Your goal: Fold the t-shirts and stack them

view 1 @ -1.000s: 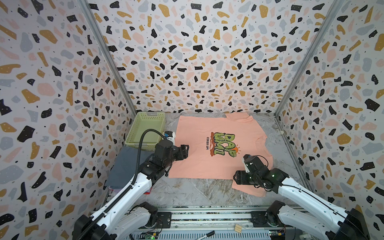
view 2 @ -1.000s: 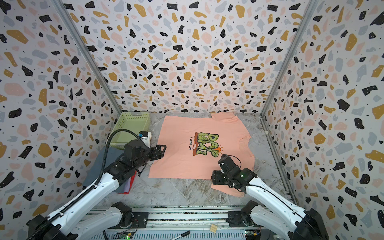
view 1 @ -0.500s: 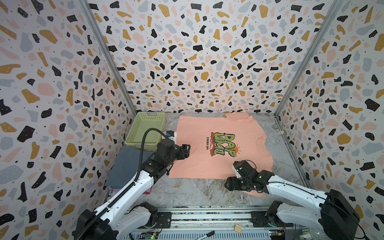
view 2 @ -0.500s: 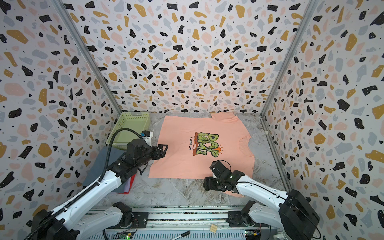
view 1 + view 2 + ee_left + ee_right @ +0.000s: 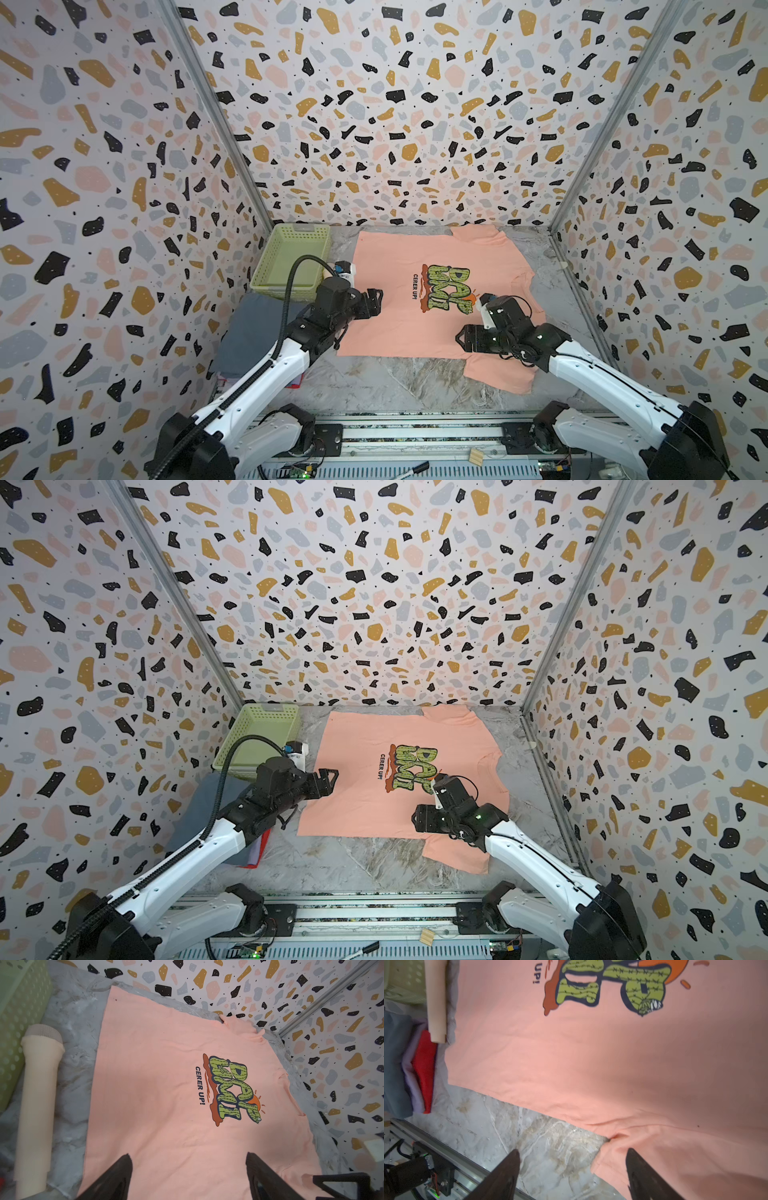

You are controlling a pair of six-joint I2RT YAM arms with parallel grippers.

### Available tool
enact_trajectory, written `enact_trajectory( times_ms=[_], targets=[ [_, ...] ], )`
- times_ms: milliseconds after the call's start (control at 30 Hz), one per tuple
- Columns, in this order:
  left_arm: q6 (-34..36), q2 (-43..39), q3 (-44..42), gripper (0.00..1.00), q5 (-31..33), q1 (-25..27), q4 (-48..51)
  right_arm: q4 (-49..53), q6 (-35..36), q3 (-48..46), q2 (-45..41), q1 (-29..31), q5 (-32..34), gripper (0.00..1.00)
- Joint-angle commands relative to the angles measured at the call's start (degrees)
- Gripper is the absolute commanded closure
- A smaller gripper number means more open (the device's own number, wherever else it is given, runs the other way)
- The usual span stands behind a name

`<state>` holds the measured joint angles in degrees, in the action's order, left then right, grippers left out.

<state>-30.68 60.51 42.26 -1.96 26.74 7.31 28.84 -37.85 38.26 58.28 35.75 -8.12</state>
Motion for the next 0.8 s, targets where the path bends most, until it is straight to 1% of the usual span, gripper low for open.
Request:
enact_trajectory(
  times_ms=[0,100,133,300,400,567,667,700,767],
  targets=[
    [0.9,0.5,0.5,0.0,-2.0,0.2,-2.4,4.2,-2.3,-3.8,-2.8,0.5,-0.1,0.12],
    [1.1,0.7,0.4,0.0,-2.6,0.2,-3.2,1.0,-4.1,-7.3,-3.5,1.5,-1.5,0.08],
    [1.2,0.7,0.6,0.0,-2.5,0.2,-3.1,0.1,-4.4,-8.1,-3.4,1.8,-1.9,0.04],
    [1.8,0.8,1.2,0.0,-2.5,0.2,-2.8,-3.1,-6.7,-9.4,1.3,5.1,-1.1,0.04],
    [2.2,0.7,1.8,0.0,-2.3,0.2,-2.3,-7.9,-7.4,-9.4,4.6,6.7,-4.4,0.03],
    [2.6,0.9,2.3,0.0,-1.6,0.2,-2.0,-13.7,-4.2,-3.9,8.8,7.2,-9.6,0.03],
    [2.6,0.7,2.1,0.0,-1.3,0.2,-2.3,-16.6,-1.9,-0.4,8.8,6.8,-11.2,0.03],
    [2.3,0.7,2.0,0.0,-1.2,0.2,-2.4,-16.5,-1.3,0.4,8.8,6.2,-11.1,0.03],
    [2.3,0.6,1.9,0.0,-1.3,0.2,-2.4,-12.2,-0.8,1.8,8.7,4.4,-10.0,0.03]
  ],
)
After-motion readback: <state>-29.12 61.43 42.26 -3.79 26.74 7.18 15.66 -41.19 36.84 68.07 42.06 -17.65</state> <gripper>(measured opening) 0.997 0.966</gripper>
